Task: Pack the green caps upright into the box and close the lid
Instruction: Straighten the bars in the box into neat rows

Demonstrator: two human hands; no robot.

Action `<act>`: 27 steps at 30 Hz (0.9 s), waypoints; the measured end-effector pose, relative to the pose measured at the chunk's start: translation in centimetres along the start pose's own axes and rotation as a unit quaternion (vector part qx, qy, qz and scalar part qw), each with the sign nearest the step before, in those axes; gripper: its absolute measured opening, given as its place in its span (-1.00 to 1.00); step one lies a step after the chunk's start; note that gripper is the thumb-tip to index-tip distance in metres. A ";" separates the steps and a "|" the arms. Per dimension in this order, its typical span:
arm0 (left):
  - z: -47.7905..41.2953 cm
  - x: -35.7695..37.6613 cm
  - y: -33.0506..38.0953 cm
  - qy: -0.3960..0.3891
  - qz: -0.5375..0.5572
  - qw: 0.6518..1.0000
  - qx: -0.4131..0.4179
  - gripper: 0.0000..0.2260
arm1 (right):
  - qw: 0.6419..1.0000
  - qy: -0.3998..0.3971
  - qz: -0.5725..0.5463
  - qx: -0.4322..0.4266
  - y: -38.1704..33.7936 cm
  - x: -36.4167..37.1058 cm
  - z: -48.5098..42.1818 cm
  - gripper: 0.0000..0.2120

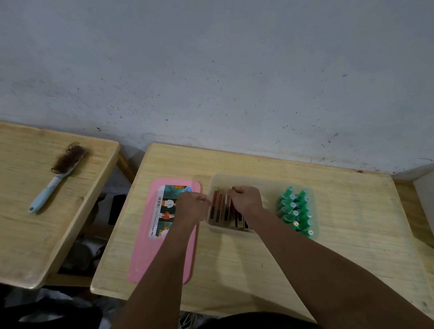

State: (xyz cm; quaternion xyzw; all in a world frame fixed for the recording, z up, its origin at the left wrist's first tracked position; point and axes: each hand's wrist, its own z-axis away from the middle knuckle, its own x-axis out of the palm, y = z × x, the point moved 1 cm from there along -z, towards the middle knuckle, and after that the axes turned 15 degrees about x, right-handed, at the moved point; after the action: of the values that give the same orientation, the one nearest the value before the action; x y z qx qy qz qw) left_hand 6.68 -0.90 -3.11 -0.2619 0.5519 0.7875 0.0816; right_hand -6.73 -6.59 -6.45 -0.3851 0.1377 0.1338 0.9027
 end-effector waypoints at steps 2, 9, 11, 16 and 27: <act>0.0 0.0 0.0 -0.002 -0.004 1.000 0.004 -0.77 | 0.999 0.022 0.040 -0.006 -0.2 0.3 -0.3 -0.73; -0.1 0.0 -0.1 0.002 -0.020 1.000 0.015 -0.76 | 0.975 0.021 0.212 -0.054 0.2 0.5 -0.5 -0.84; -0.1 0.1 -0.1 0.001 -0.022 1.000 0.014 -0.75 | 0.967 0.027 0.244 -0.067 0.4 0.2 -0.1 -0.83; -0.2 0.1 -0.2 0.005 -0.017 1.000 0.012 -0.76 | 0.935 0.083 0.334 -0.088 1.1 -1.2 0.4 -0.84; 0.1 0.3 0.0 0.012 -0.017 1.000 0.014 -0.79 | 0.881 0.102 0.456 -0.075 0.3 -0.6 0.8 -0.74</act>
State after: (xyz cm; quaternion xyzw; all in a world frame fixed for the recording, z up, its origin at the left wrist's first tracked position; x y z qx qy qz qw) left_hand 6.43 -0.83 -3.25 -0.2796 0.5593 0.7749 0.0925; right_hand -7.30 -5.86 -5.91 -0.3576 0.3793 0.5002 0.6914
